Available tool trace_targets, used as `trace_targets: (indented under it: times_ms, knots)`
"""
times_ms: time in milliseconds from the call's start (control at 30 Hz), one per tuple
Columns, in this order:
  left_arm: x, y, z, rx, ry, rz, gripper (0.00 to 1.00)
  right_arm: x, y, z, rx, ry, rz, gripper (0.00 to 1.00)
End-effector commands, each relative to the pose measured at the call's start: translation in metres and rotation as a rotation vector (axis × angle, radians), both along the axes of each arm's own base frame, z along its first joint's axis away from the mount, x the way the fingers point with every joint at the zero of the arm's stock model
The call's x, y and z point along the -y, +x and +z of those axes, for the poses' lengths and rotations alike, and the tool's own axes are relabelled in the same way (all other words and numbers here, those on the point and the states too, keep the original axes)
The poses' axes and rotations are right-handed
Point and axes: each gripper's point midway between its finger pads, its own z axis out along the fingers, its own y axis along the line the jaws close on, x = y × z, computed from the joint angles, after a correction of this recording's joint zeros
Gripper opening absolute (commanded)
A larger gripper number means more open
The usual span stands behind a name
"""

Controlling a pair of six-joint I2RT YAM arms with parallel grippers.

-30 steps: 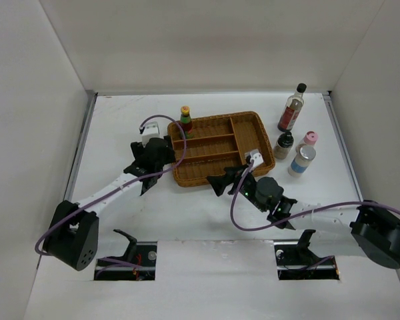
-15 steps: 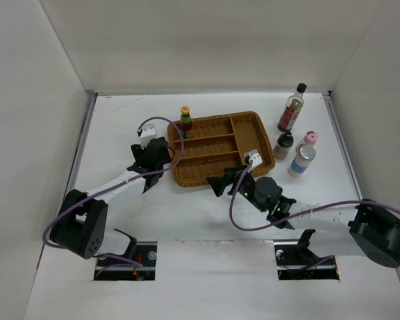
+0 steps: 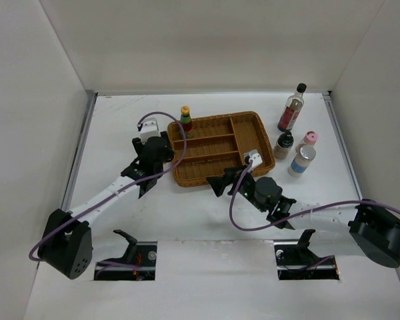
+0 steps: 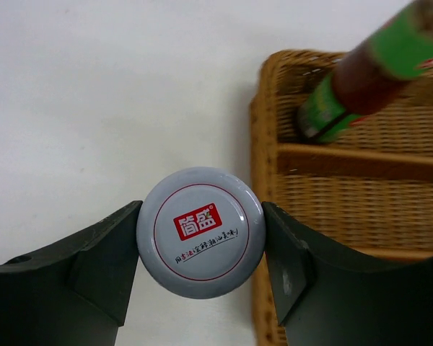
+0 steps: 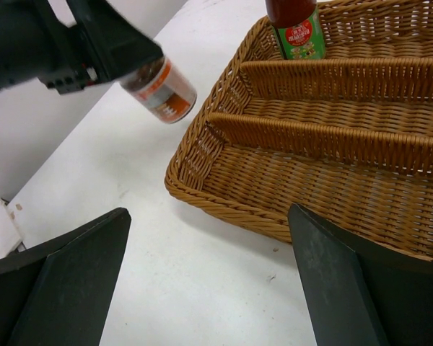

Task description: Organize the condiment bottles

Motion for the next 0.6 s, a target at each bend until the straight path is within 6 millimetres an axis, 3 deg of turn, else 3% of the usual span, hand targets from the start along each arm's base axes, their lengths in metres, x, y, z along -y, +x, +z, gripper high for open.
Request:
trace_targets:
  times_ms: [0, 100, 200, 300, 433, 567]
  knots:
    - [0.043, 0.020, 0.078, 0.198, -0.113, -0.084, 0.32, -0.003, 0.005, 0.011, 0.014, 0.035, -0.006, 0.96]
    - [0.075, 0.024, 0.079, 0.201, -0.128, -0.147, 0.32, -0.003, 0.005, 0.013, 0.020, 0.033, -0.004, 0.86]
    - [0.093, 0.034, 0.082, 0.219, -0.143, -0.177, 0.32, -0.004, 0.005, 0.013, 0.025, 0.027, -0.002, 0.55]
    - [0.105, 0.045, 0.085, 0.233, -0.155, -0.191, 0.32, -0.005, 0.005, 0.012, 0.019, 0.019, 0.005, 0.39]
    - [0.113, 0.058, 0.089, 0.253, -0.171, -0.199, 0.32, -0.006, 0.004, 0.012, 0.018, 0.013, 0.009, 0.35]
    - [0.115, 0.069, 0.071, 0.222, -0.151, -0.195, 0.32, -0.006, 0.004, 0.014, 0.023, 0.020, 0.009, 0.39]
